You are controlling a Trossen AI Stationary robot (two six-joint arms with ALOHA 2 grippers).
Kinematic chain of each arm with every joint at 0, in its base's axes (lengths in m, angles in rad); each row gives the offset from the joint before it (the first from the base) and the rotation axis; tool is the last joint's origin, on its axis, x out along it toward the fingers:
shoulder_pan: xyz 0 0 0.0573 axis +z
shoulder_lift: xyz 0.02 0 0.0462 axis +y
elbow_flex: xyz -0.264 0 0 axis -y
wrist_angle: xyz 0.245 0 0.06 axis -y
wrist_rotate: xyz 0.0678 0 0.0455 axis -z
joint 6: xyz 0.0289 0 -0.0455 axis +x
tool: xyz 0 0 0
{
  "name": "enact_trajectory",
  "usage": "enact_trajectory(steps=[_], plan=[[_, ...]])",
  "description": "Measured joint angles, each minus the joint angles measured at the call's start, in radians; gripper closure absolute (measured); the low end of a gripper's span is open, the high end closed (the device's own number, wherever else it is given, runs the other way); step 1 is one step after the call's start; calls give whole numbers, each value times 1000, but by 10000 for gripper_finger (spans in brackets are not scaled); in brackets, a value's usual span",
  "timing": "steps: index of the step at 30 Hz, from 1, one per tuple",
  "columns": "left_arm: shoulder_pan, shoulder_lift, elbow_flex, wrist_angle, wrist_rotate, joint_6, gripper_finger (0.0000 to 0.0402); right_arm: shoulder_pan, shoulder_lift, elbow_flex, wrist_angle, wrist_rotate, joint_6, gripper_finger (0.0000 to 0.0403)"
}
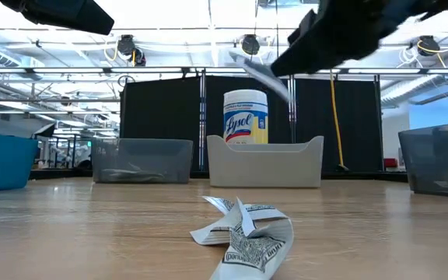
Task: Pick & Place First Aid Supplies
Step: Put the gray towelette pack into the gray bin
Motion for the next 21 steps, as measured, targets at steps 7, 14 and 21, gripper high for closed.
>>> enact_trajectory(steps=[7, 14, 21], plan=[[0, 0, 0, 0, 0, 0, 227, -100, -121, 0, -168, 281, -81, 403], [0, 0, 0, -2, 0, 8, 227, -278, -151, 0, -278, 337, -81, 403], [0, 0, 0, -2, 0, 17, 227, -431, -150, -6, -289, 331, -73, 403]])
